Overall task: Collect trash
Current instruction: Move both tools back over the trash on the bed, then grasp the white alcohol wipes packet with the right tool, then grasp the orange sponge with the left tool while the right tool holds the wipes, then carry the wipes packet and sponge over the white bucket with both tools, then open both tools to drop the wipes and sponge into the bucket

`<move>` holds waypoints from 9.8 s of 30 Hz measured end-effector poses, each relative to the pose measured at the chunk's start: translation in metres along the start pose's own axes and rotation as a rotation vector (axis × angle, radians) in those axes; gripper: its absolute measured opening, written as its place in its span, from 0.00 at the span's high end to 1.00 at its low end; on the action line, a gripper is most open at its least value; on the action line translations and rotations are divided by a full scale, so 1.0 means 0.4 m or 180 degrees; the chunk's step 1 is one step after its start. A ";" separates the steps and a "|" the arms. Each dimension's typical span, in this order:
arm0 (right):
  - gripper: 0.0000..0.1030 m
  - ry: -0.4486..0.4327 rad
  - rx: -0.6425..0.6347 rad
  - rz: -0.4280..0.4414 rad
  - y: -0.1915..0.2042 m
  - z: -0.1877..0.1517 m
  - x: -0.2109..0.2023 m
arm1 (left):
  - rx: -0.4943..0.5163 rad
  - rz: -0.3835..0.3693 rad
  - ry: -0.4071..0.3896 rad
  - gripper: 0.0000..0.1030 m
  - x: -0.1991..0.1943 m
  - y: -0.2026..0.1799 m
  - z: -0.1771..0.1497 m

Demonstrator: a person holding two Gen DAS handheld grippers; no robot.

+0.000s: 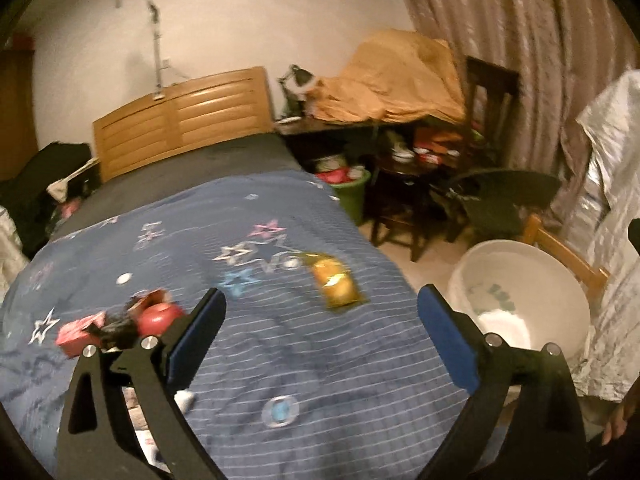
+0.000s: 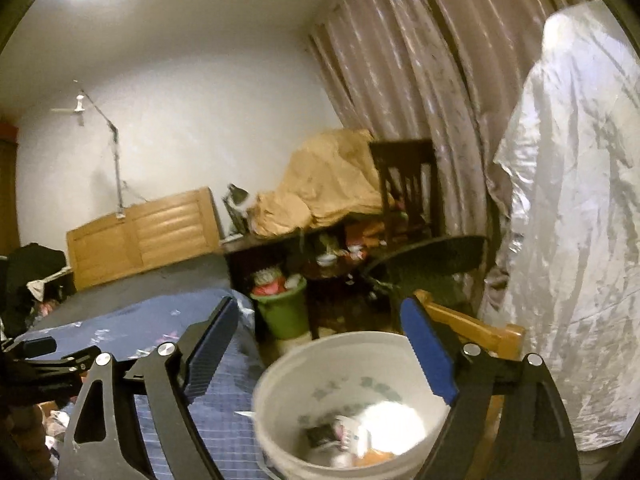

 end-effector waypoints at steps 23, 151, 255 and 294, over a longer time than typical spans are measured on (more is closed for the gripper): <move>0.07 0.0650 -0.1873 0.2740 0.790 -0.276 -0.271 | -0.1952 0.1599 0.0114 0.06 -0.368 0.831 -0.347; 0.53 0.2163 -0.1505 0.2333 0.634 -0.465 -0.109 | -0.0845 0.0419 0.0757 0.48 -0.177 0.723 -0.536; 0.56 0.1624 -0.0301 0.0082 -0.229 0.035 0.292 | 0.1080 -0.1183 0.0608 0.57 0.348 -0.456 0.095; 0.56 0.1685 -0.0343 0.0124 -0.223 0.021 0.358 | 0.1116 -0.1145 0.0766 0.57 0.410 -0.469 0.059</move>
Point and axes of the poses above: each gripper's, at about its wrist camera, not at the fingertips, and x roughly the way its jaws point, y to its left, z to its top, the point moved 1 cm from there along x, roughly the way its jaws point, and after that the axes turned 10 degrees about -z, right-handed, at the moved point
